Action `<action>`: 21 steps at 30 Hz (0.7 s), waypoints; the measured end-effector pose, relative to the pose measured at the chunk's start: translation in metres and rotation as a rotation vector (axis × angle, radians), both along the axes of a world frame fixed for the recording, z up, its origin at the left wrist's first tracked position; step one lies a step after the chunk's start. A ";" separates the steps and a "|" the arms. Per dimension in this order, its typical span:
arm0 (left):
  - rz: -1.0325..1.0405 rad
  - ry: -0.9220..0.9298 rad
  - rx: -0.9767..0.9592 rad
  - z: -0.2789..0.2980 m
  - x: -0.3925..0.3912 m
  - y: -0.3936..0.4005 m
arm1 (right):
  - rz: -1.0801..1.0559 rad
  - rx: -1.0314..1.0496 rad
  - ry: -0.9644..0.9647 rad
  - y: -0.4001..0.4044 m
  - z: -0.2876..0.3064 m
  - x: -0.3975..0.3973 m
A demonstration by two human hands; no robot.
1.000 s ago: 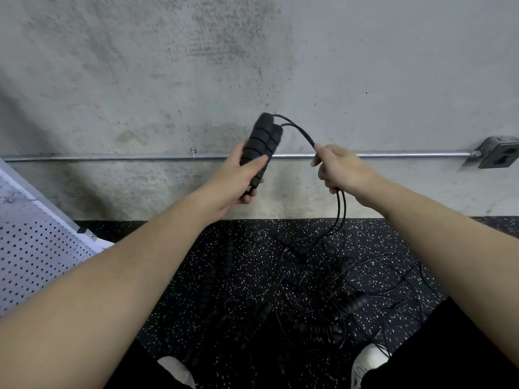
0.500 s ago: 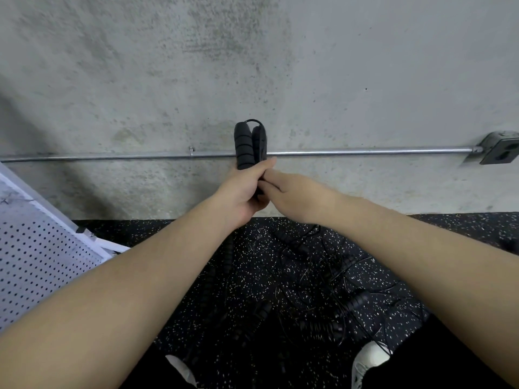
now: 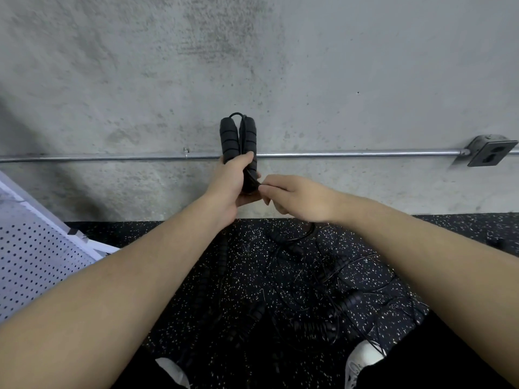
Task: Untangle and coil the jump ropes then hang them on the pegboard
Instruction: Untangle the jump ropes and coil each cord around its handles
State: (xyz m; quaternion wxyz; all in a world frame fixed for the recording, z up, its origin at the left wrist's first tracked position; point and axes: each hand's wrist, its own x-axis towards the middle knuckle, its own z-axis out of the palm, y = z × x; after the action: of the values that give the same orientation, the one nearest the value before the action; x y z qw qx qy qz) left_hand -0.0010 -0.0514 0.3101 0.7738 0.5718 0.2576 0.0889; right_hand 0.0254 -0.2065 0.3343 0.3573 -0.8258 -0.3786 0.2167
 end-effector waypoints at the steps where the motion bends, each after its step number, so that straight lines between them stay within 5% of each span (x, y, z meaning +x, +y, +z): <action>1: -0.008 -0.010 -0.008 0.001 0.000 0.001 | -0.004 -0.014 -0.010 -0.003 -0.001 0.004; 4: -0.052 -0.031 -0.081 0.007 -0.002 0.001 | -0.013 -0.023 -0.040 -0.008 0.000 0.010; 11: -0.317 -0.043 -0.352 0.029 -0.011 0.017 | 0.054 0.042 0.213 -0.033 -0.005 0.026; 21: -0.533 -0.100 -0.348 0.044 -0.025 0.011 | -0.084 0.081 0.143 -0.051 -0.007 0.046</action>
State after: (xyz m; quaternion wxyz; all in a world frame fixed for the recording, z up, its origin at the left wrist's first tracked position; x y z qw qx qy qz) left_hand -0.0262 -0.0409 0.3539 0.8677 0.4732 0.0718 -0.1346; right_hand 0.0712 -0.2574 0.3276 0.4252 -0.8084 -0.3257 0.2442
